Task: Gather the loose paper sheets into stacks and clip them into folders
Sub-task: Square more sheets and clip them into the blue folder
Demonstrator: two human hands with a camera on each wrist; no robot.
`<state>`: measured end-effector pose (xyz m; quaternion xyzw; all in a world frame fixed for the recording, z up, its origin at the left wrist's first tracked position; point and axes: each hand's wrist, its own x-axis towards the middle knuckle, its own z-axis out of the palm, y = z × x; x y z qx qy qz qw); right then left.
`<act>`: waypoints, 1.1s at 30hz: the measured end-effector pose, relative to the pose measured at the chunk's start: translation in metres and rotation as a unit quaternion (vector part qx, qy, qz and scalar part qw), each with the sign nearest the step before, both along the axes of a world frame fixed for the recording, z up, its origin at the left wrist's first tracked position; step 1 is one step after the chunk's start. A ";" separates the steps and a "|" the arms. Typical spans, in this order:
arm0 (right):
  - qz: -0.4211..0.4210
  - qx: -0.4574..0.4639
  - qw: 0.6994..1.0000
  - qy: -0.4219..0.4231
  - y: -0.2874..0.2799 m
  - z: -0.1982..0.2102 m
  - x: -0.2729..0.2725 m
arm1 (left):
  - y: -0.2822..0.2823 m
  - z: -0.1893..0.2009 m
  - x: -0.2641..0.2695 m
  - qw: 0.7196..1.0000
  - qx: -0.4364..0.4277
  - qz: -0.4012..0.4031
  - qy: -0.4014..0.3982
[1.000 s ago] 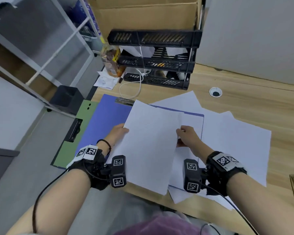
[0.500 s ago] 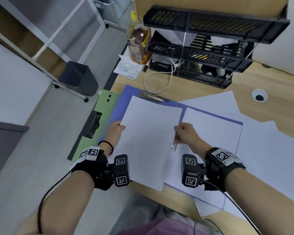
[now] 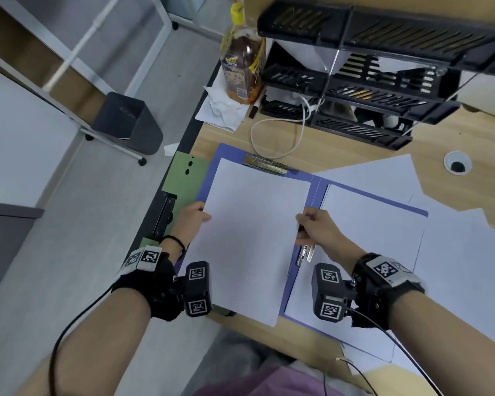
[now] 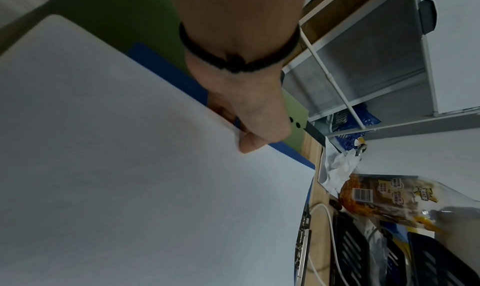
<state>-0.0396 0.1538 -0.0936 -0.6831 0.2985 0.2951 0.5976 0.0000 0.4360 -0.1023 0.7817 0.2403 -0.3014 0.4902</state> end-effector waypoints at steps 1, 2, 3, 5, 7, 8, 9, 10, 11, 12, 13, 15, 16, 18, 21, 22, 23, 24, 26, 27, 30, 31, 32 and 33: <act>-0.004 -0.001 1.000 -0.001 0.000 0.000 0.001 | 0.000 -0.001 0.002 1.000 -0.002 0.002 -0.003; -0.009 -0.001 1.000 -0.002 -0.001 -0.001 0.002 | -0.001 0.000 0.004 1.000 -0.007 0.004 -0.003; -0.009 -0.004 1.000 -0.001 -0.002 -0.002 0.003 | -0.002 -0.001 0.006 1.000 -0.008 0.006 -0.004; -0.010 -0.006 1.000 0.002 -0.003 -0.004 0.006 | -0.008 0.006 0.009 1.000 -0.007 0.006 -0.006; -0.020 -0.005 1.000 0.006 -0.005 -0.005 0.010 | -0.011 0.004 0.012 1.000 0.005 0.008 -0.013; -0.025 -0.006 1.000 0.009 -0.006 -0.005 0.012 | -0.012 0.003 0.013 1.000 0.013 0.009 -0.020; -0.031 -0.007 0.999 0.012 -0.006 -0.004 0.015 | -0.013 0.003 0.013 0.999 0.020 0.011 -0.030; -0.036 -0.006 0.999 0.016 -0.007 -0.004 0.017 | -0.015 0.005 0.013 0.999 0.016 0.018 -0.041; -0.044 -0.002 0.999 0.019 -0.007 -0.002 0.018 | -0.014 0.006 0.014 0.998 0.011 0.027 -0.055; -0.053 0.003 0.998 0.016 -0.007 0.000 0.020 | -0.014 0.007 0.015 0.997 0.006 0.031 -0.067; -0.060 0.003 0.998 0.007 -0.008 0.001 0.021 | -0.014 0.008 0.017 0.997 0.004 0.034 -0.073; -0.058 -0.013 0.998 -0.014 -0.010 0.004 0.023 | -0.012 0.009 0.019 0.996 -0.002 0.042 -0.082; -0.051 -0.020 0.998 -0.025 -0.011 0.005 0.023 | -0.012 0.009 0.020 0.995 -0.001 0.043 -0.087; -0.034 -0.019 0.999 -0.035 -0.013 0.007 0.022 | -0.012 0.010 0.019 0.995 0.004 0.039 -0.097; -0.008 -0.023 0.999 -0.035 -0.011 0.006 0.021 | -0.017 0.011 0.018 0.992 0.023 0.027 -0.120; -0.003 -0.022 0.999 -0.035 -0.010 0.006 0.021 | -0.018 0.012 0.019 0.992 0.029 0.024 -0.123; -0.002 -0.020 0.999 -0.034 -0.008 0.007 0.022 | -0.019 0.011 0.021 0.992 0.033 0.021 -0.122; -0.004 -0.018 0.999 -0.033 -0.007 0.008 0.022 | -0.019 0.011 0.023 0.992 0.035 0.019 -0.120; -0.013 -0.014 0.999 -0.029 -0.005 0.010 0.024 | -0.020 0.010 0.026 0.992 0.040 0.017 -0.114; -0.019 -0.013 0.999 -0.027 -0.005 0.010 0.024 | -0.020 0.010 0.027 0.993 0.042 0.016 -0.113; -0.036 -0.005 0.999 -0.022 -0.009 0.009 0.023 | -0.020 0.011 0.030 0.993 0.046 -0.005 -0.111; -0.040 0.004 0.999 -0.022 -0.010 0.009 0.023 | -0.021 0.011 0.031 0.994 0.046 -0.009 -0.102; -0.042 0.013 0.999 -0.022 -0.012 0.008 0.022 | -0.022 0.011 0.032 0.995 0.047 -0.010 -0.091; -0.043 0.019 0.999 -0.022 -0.013 0.008 0.023 | -0.023 0.012 0.034 0.995 0.050 -0.005 -0.081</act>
